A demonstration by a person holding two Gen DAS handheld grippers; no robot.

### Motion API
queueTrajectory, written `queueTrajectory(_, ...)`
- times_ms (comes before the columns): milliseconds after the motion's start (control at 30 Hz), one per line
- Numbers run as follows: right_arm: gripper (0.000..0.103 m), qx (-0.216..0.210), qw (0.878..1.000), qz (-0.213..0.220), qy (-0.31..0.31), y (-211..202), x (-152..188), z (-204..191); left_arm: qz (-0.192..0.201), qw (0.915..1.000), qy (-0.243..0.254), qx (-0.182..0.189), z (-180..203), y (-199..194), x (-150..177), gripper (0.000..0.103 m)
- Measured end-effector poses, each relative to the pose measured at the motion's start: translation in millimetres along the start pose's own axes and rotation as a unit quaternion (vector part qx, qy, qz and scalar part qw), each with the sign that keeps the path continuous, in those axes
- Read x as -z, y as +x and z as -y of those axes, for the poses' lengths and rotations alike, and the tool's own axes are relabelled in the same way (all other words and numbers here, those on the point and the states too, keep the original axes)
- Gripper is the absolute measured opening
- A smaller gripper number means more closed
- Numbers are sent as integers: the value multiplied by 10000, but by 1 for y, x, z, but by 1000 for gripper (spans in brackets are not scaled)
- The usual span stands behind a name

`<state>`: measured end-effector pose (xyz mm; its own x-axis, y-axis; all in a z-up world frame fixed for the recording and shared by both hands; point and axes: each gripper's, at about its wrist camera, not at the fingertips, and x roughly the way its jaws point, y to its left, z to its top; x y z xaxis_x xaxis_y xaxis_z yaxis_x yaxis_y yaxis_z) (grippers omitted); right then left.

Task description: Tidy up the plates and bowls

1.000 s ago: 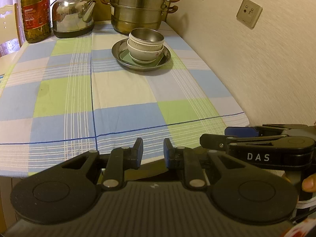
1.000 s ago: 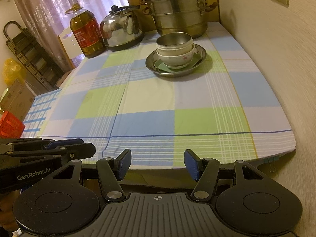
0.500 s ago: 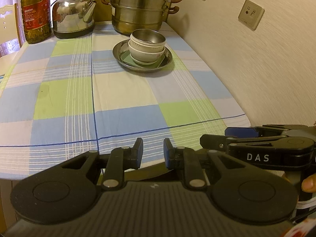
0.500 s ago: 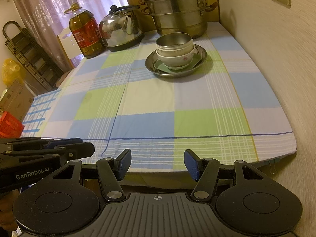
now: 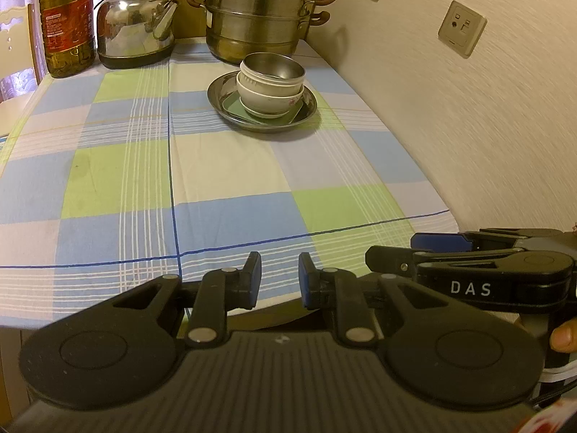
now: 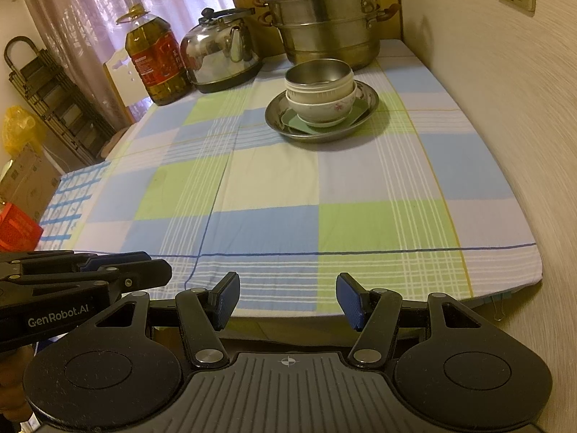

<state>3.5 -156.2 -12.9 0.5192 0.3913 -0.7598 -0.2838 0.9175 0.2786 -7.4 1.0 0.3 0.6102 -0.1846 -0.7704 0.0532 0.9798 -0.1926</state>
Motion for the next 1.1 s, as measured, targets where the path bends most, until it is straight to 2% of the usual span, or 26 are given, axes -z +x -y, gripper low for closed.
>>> queueTrajectory(1100,59,35,10000,-18,80,7,-6,7,28,9999,79,57,2,7,-10,19)
